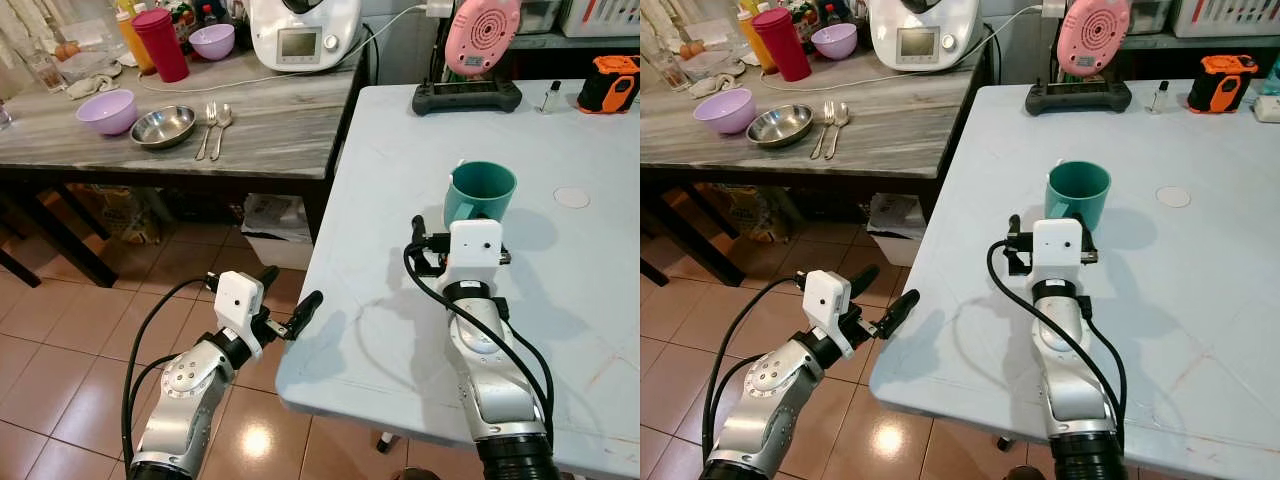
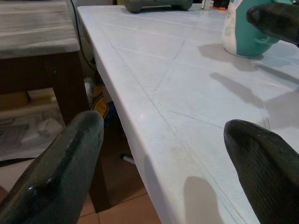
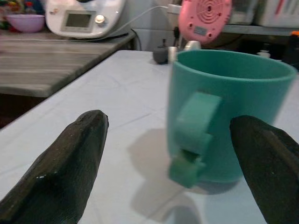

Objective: Setting the table

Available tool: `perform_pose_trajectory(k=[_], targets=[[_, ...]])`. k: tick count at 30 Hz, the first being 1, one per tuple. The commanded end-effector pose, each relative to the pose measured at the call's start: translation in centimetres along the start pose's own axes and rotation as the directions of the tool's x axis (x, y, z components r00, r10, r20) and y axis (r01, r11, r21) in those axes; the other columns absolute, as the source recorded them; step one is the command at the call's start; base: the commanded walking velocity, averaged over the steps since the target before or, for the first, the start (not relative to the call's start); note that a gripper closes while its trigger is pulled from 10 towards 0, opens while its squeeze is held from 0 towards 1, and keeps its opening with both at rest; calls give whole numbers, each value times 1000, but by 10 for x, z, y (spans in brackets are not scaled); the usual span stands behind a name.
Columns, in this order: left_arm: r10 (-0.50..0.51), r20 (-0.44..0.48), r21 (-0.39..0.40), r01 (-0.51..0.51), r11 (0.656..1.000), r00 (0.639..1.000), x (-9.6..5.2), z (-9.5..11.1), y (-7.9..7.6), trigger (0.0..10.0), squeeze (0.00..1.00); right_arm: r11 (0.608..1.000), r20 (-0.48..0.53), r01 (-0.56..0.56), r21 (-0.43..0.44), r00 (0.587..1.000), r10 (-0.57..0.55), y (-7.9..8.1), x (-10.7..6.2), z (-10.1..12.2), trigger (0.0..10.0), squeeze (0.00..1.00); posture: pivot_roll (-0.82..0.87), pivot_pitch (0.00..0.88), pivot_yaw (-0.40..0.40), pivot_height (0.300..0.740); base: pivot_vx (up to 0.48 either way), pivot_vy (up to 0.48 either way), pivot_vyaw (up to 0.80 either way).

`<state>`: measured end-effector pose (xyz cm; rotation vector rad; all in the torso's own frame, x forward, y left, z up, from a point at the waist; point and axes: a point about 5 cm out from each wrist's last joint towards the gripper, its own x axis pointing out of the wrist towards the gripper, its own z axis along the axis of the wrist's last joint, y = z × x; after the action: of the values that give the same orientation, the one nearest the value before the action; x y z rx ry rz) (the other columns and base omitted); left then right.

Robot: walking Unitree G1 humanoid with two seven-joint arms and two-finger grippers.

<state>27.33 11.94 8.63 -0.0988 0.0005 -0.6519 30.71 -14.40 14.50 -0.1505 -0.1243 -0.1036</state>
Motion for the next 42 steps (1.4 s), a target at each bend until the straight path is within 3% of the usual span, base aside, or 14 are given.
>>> perform_pose_trajectory(k=[1, 10, 22, 23, 24, 25, 27, 28, 29, 42], targets=[[3, -11, 4, -3, 1000, 1000, -6, 0, 3, 10000, 0, 999, 1, 33, -6, 999, -33, -4, -1, 0, 10000, 0, -268, 112, 153, 740, 0, 0, 0], [-8, -11, 2, 8, 1000, 1000, -4, 1, 4, 10000, 0, 988, 7, 150, -41, 989, -150, -33, -2, -3, 10000, 0, -281, 115, 168, 740, 0, 0, 0], [-10, -7, 5, 10, 1000, 1000, -1, 3, 5, 10000, 0, 986, 36, 159, -43, 987, -157, -36, 6, 3, 10000, 0, -277, 113, 172, 740, 0, 0, 0], [-10, -6, 5, 10, 1000, 1000, -1, 3, 5, 10000, 0, 988, 38, 150, -41, 988, -148, -35, 8, 3, 8627, 0, -276, 113, 172, 740, 0, 0, 0], [-9, -5, 5, 9, 1000, 1000, -1, 3, 4, 10000, 0, 989, 41, 144, -39, 989, -142, -33, 9, 4, 6157, 0, -275, 113, 172, 740, 0, 0, 0], [-8, -5, 5, 8, 1000, 1000, 0, 3, 4, 10000, 0, 990, 45, 135, -38, 990, -134, -32, 11, 5, 2902, 0, -274, 113, 171, 740, 0, 0, 0], [-4, -5, 6, 4, 1000, 1000, 0, 4, 4, 10000, 0, 994, 53, 106, -36, 993, -104, -29, 16, 7, 1686, 0, -268, 116, 168, 740, 0, 0, 0], [-4, -5, 6, 4, 1000, 1000, 0, 4, 4, 10000, 0, 994, 53, 106, -36, 993, -104, -29, 16, 7, 1686, 0, -268, 116, 168, 740, 0, 0, 0], [-3, -5, 5, 3, 1000, 1000, 0, 4, 4, 10000, 0, 995, 52, 92, -29, 995, -91, -27, 19, 8, 0, 0, -268, 116, 168, 740, 0, 0, 0], [-112, 52, -61, 115, 992, 992, -4, 13, -8, 10000, 0, 997, 49, 66, -26, 997, -65, -24, 22, 6, 0, 0, -259, 117, 156, 740, 0, 0, 0]])
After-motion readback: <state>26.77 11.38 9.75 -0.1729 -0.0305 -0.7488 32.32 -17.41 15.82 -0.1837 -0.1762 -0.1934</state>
